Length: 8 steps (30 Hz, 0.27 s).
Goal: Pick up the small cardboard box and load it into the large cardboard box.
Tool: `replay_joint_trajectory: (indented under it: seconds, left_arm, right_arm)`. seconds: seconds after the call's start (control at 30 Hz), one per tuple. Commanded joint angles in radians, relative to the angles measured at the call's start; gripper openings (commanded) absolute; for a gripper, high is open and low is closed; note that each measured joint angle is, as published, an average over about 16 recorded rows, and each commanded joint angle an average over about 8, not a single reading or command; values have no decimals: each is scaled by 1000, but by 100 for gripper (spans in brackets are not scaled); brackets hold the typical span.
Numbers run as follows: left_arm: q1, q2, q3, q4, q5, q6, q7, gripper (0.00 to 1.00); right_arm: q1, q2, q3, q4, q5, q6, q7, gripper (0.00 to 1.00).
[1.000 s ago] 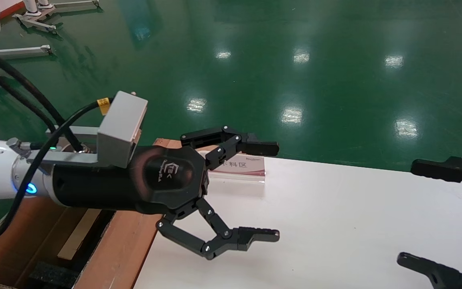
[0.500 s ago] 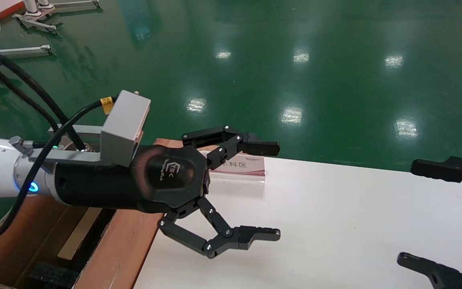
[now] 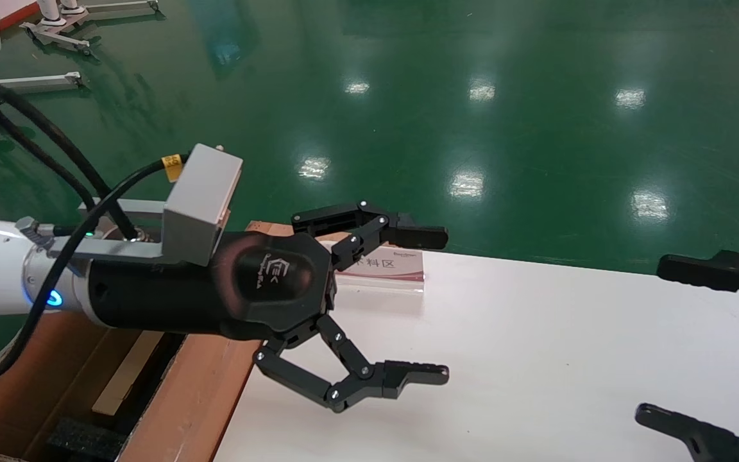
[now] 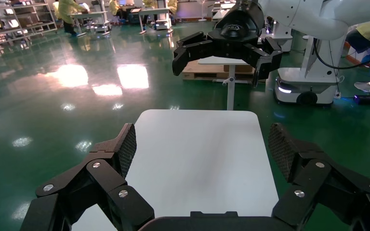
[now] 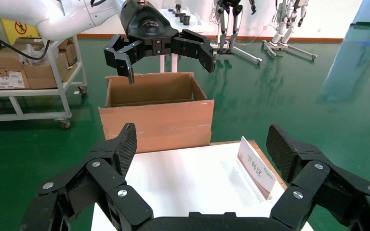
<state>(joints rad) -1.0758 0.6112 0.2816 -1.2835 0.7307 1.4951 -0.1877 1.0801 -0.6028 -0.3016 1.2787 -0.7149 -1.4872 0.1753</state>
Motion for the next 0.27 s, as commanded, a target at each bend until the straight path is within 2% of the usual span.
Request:
replay_joint_trajectory:
  seconds: [0.03,0.27]
  left_arm:
    - [0,0,1,0,0,0,0,100]
    - [-1,0,1,1,0,0,0,100]
  right_arm:
    - [0,0,0,0,0,0,0,100]
    - [0,0,0,0,0,0,0,100]
